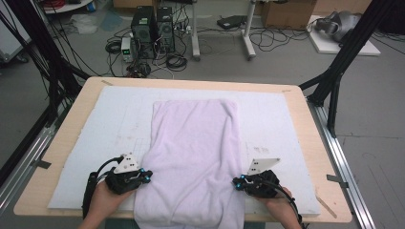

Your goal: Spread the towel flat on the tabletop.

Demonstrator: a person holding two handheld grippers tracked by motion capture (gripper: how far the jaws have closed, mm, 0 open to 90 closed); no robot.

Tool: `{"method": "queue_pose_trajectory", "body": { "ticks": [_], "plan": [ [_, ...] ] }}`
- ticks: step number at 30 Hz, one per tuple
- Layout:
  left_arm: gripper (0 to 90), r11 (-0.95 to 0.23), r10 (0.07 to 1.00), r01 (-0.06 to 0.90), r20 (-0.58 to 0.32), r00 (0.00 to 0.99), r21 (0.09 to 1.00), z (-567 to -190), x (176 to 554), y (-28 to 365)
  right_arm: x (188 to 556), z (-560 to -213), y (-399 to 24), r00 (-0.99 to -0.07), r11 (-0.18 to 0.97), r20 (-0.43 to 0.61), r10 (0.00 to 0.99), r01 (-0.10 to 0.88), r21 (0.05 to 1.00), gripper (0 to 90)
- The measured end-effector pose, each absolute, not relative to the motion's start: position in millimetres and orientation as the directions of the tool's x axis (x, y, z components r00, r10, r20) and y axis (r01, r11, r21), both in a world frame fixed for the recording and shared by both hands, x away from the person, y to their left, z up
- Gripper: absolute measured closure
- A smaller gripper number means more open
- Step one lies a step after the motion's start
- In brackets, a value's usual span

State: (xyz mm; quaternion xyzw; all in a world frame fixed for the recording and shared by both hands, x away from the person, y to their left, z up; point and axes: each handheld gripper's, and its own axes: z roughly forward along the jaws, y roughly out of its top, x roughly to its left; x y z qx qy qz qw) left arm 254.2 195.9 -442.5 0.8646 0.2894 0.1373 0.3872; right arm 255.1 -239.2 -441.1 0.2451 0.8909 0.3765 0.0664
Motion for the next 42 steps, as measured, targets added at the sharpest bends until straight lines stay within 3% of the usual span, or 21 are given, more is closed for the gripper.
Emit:
{"method": "queue_pose_trajectory", "body": {
  "ticks": [10,15,16,18,19,22,31,33,34,36,38,42],
  "plan": [
    [88.4,-0.533,0.619,0.362,0.061,0.783,0.765,-425,241,210,237,-431,-253,-0.886,0.62,0.074,0.458,0.378,0.688,85.9],
    [87.1,-0.528,0.615,0.37,0.043,0.787,0.764,-420,235,217,231,-423,-250,-0.89,0.59,0.076,0.449,0.36,0.723,74.5],
    [84.7,-0.523,0.618,0.38,0.032,0.786,0.763,-421,234,217,231,-423,-248,-0.893,0.592,0.074,0.444,0.355,0.724,73.3],
    [65.3,-0.512,0.625,0.39,0.02,0.781,0.765,-423,231,217,230,-423,-240,-0.903,0.595,0.072,0.424,0.337,0.73,69.3],
    [60.8,-0.509,0.61,0.382,0.01,0.793,0.772,-425,229,216,229,-423,-236,-0.908,0.592,0.075,0.412,0.329,0.736,68.7],
    [57.0,-0.522,0.576,0.363,0.004,0.818,0.772,-427,216,212,224,-426,-221,-0.931,0.605,0.062,0.36,0.283,0.744,66.2],
    [62.2,-0.598,0.463,0.304,0.01,0.886,0.742,-443,199,190,214,-434,-192,-0.961,0.631,0.054,0.272,0.221,0.744,63.1],
    [67.9,-0.58,0.462,0.313,-0.013,0.887,0.752,-444,202,191,212,-438,-189,-0.963,0.628,0.07,0.259,0.223,0.746,63.1],
    [75.1,-0.577,0.457,0.313,-0.019,0.889,0.755,-444,202,191,211,-441,-186,-0.966,0.634,0.066,0.25,0.215,0.743,63.9],
    [84.3,-0.582,0.45,0.302,-0.01,0.893,0.755,-444,202,190,209,-447,-184,-0.967,0.65,0.048,0.249,0.203,0.732,71.5],
    [87.2,-0.591,0.446,0.291,0.003,0.895,0.752,-443,202,190,209,-446,-184,-0.967,0.647,0.045,0.25,0.202,0.735,84.0],
    [88.1,-0.597,0.452,0.282,0.024,0.892,0.751,-440,196,192,205,-444,-183,-0.975,0.66,0.052,0.216,0.185,0.728,86.2]
  ]
}}
